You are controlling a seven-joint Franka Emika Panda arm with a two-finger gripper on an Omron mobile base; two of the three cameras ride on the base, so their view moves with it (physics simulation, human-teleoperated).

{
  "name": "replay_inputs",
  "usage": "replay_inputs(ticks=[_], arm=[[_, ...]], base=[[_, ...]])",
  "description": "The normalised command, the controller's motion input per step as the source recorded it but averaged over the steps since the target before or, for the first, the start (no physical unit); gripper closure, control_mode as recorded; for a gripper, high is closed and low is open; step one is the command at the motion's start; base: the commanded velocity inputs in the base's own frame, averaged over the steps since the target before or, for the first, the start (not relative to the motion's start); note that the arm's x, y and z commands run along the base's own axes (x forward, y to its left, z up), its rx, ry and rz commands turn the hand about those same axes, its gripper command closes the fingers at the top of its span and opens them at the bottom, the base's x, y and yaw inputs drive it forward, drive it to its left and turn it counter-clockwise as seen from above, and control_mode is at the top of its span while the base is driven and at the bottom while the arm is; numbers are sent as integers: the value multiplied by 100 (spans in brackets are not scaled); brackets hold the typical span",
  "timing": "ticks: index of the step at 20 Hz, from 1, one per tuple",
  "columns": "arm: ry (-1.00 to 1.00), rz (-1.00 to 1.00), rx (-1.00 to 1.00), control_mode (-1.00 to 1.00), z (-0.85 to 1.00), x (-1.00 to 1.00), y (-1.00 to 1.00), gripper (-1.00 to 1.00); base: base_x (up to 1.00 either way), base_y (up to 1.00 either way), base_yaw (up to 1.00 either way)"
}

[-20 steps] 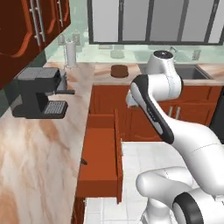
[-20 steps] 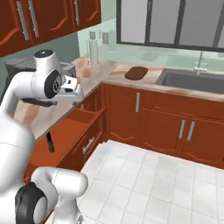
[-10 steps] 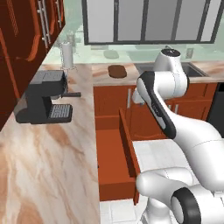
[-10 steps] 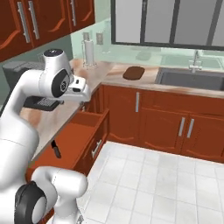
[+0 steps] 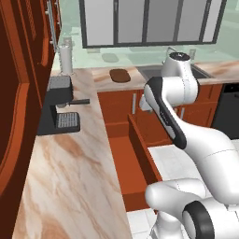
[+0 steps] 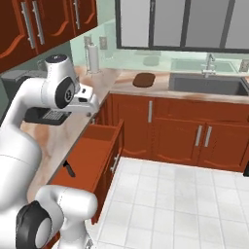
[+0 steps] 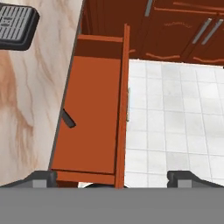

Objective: Pick up the knife from the drawer and place it on the cutting board. Then place the meat from the plate to the cutting board.

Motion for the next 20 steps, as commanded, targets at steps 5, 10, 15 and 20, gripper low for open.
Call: replay_inputs(ticks=[5, 10, 15, 20], arm=[[0, 0, 0, 100, 0, 0, 0, -100], [0, 0, 0, 100, 0, 0, 0, -100], [0, 0, 0, -100, -5, 0, 0, -100], [0, 0, 0, -100, -35, 0, -1, -100]], base=[[-31, -3, -12], [0, 0, 0], [0, 0, 0], [0, 0, 0]])
